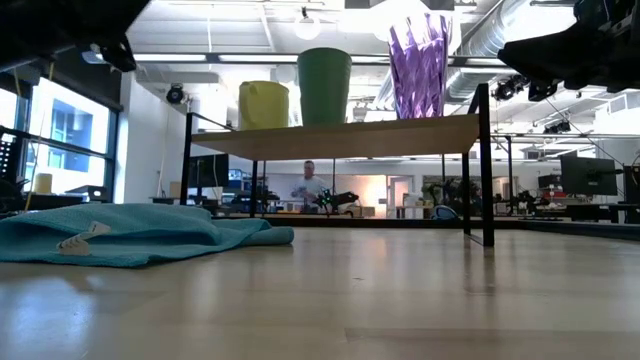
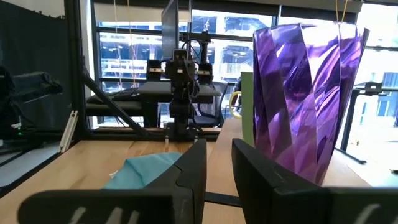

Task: Stack small to large cups/mugs on shelf
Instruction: Return to Home Position

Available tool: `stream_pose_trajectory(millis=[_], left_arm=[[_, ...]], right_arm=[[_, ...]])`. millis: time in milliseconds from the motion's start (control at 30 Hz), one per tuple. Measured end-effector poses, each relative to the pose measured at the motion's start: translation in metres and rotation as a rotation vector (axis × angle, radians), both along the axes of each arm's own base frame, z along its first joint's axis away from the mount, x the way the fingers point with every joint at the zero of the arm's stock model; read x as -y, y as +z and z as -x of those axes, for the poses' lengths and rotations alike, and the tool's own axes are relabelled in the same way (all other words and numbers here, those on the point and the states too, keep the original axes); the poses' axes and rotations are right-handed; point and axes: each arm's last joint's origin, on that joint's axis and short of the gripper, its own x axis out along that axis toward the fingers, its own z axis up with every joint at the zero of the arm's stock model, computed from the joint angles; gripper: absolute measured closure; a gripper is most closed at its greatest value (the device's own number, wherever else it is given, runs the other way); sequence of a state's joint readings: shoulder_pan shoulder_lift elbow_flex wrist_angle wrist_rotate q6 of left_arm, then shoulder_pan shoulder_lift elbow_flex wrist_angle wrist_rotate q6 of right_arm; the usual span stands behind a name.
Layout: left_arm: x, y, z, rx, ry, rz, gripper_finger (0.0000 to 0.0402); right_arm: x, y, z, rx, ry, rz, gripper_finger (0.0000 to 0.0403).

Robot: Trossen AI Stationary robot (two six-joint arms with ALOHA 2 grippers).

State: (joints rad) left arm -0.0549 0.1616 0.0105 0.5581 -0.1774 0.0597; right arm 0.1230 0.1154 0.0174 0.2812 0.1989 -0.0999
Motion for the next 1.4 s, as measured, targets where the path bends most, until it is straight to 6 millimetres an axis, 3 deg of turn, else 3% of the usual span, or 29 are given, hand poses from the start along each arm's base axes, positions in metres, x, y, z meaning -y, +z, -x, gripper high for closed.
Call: stream_pose_trajectory(millis=[167,733,1400], left_arm=[[0.002,0.0,0.012,0.027,-0.018,-0.033,0.0355],[0.004,0.003,0.012,0.05,-0.017,-0.143,0.0355],[0.011,-0.011,0.007,-0.088,-0.315,-0.08,0.0355]], right_arm=[[0.0,-0.001,0.0,-0.011,0.003,-0.013,0.0336],[0.0,0.0,0.001,0.006,0.004,-0.017,0.0336],[0.0,0.003,0.001,0.04,0.018,-0.023,0.0336]])
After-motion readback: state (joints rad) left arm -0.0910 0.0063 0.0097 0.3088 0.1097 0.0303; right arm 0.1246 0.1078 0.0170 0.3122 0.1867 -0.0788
